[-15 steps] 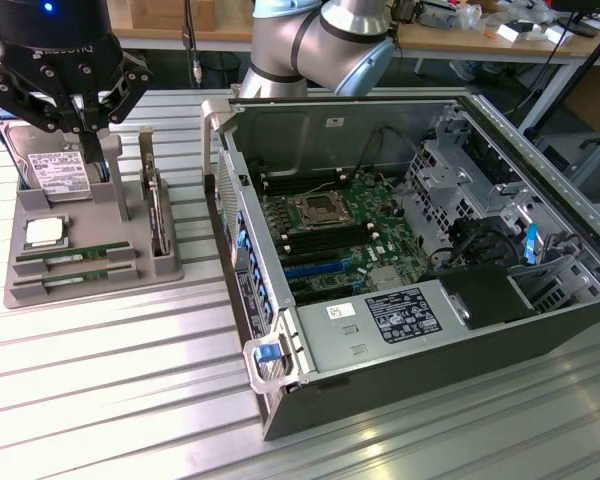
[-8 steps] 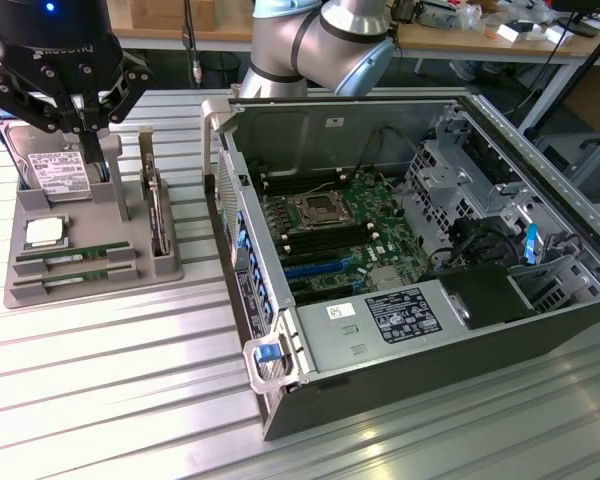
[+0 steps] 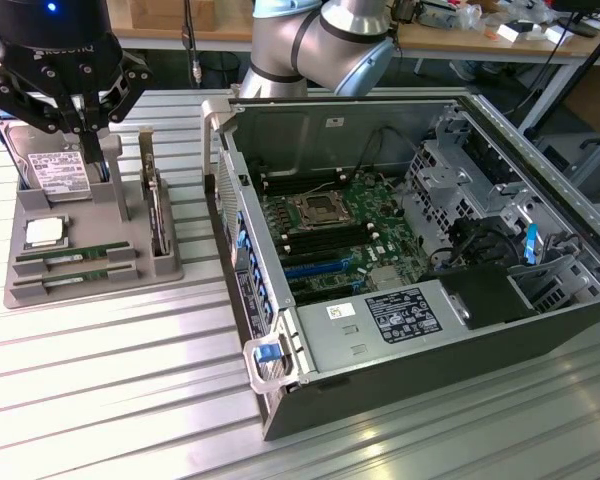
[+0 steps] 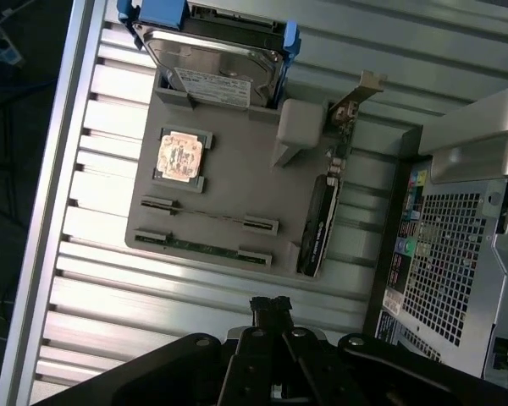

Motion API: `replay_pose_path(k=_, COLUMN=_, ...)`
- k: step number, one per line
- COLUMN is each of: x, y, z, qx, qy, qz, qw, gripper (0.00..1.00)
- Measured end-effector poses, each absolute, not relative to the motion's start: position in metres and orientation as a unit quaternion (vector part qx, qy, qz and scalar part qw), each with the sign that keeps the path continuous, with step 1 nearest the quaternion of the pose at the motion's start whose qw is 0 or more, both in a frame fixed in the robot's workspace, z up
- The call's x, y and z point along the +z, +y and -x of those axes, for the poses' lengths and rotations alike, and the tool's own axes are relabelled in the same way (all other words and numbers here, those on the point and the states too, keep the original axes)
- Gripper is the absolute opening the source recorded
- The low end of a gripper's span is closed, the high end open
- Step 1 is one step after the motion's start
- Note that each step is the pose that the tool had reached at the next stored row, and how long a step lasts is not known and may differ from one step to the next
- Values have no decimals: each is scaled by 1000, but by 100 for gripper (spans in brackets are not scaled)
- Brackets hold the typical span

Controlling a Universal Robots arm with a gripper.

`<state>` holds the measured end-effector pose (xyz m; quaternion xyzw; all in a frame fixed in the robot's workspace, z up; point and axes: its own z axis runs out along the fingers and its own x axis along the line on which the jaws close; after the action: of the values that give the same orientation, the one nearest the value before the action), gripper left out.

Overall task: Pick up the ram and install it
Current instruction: 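Pick up the ram and move it above insertion slot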

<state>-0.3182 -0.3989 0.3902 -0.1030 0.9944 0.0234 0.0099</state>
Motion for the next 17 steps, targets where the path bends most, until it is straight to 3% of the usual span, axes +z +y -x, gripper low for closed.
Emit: replay_pose_path(k=17, x=390, y=-399, z=318, qx=24, qy=991, qz=129, qw=9, gripper=11)
